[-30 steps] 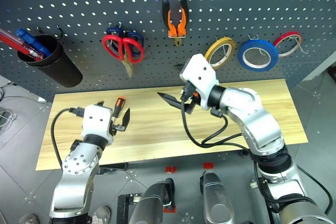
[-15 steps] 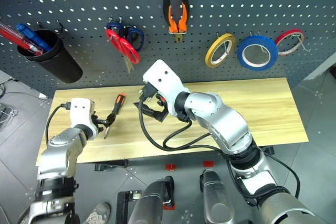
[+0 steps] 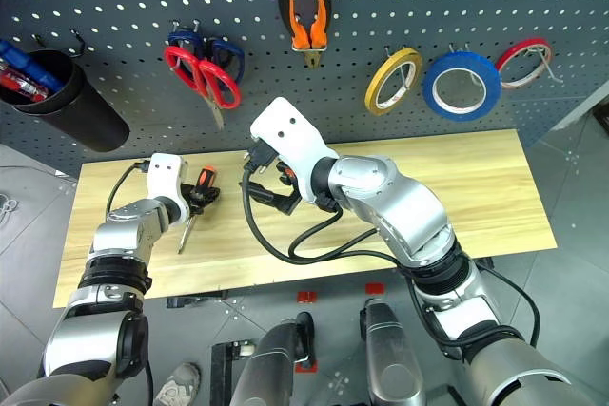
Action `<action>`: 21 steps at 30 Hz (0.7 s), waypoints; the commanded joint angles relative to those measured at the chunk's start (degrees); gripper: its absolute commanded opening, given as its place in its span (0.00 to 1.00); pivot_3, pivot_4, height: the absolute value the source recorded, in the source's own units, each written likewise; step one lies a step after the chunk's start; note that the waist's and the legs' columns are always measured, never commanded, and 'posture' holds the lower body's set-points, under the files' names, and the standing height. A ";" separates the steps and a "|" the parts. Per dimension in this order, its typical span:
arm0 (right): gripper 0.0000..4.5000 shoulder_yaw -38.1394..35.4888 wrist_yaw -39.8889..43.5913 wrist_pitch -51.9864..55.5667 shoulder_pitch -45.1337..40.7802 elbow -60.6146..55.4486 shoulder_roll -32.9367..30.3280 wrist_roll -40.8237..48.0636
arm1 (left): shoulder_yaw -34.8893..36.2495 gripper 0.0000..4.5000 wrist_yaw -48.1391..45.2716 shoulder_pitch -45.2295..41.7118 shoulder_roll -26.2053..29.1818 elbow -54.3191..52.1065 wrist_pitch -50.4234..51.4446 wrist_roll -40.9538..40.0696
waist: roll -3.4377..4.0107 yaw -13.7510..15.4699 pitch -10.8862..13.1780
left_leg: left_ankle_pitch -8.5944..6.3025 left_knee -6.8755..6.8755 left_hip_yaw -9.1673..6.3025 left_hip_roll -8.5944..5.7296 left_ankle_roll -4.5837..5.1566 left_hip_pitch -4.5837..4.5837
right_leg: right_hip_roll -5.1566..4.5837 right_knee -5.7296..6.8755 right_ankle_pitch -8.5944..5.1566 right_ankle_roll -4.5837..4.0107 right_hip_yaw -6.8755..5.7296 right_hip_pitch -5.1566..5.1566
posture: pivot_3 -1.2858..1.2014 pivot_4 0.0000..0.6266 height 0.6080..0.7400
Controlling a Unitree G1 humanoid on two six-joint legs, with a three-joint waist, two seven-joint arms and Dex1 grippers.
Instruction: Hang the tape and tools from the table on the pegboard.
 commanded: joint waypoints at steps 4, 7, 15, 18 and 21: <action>1.00 1.86 8.03 -9.29 0.65 -5.00 -3.35 2.04 | -0.79 0.21 -2.07 3.32 1.45 -1.67 2.30 -0.09 | -0.03 -0.23 -0.03 | 0.03 0.01 0.00 0.01 -0.05 0.01 | 0.02 0.01 0.00 0.01 -0.02 0.00 | 0.37 0.63 1.00; 1.00 2.58 9.49 -11.68 0.65 -4.38 -4.05 1.61 | 0.21 0.19 -2.55 5.95 1.96 -6.74 3.83 -1.31 | -0.08 -0.68 -0.10 | 0.10 0.02 0.00 0.01 -0.14 0.01 | 0.02 0.03 0.01 0.02 -0.01 -0.01 | 0.37 0.58 1.00; 1.00 1.47 15.30 -19.09 1.30 -4.70 -6.98 2.62 | 5.41 0.19 -5.96 24.79 4.56 -39.13 9.98 -7.87 | -0.44 -1.74 -0.90 | 0.23 -0.04 -0.07 0.02 -0.35 0.00 | 0.02 0.02 0.01 0.01 -0.04 -0.07 | 0.37 0.43 1.00; 1.00 0.37 17.08 -20.29 0.89 -4.18 -8.28 3.27 | 8.91 0.19 -8.11 31.11 5.65 -52.25 9.68 -11.53 | -0.57 -1.50 -1.58 | 0.25 -0.10 -0.08 0.04 -0.39 0.00 | 0.02 0.00 0.02 0.00 -0.04 -0.07 | 0.38 0.38 1.00; 1.00 -2.08 18.44 -20.54 -0.10 -3.72 -9.20 4.48 | 14.67 0.19 -6.53 32.88 5.40 -64.27 10.51 -16.26 | -0.64 -0.91 -2.57 | 0.28 -0.09 -0.11 0.03 -0.43 -0.01 | 0.02 -0.02 0.02 -0.01 -0.06 -0.03 | 0.39 0.34 1.00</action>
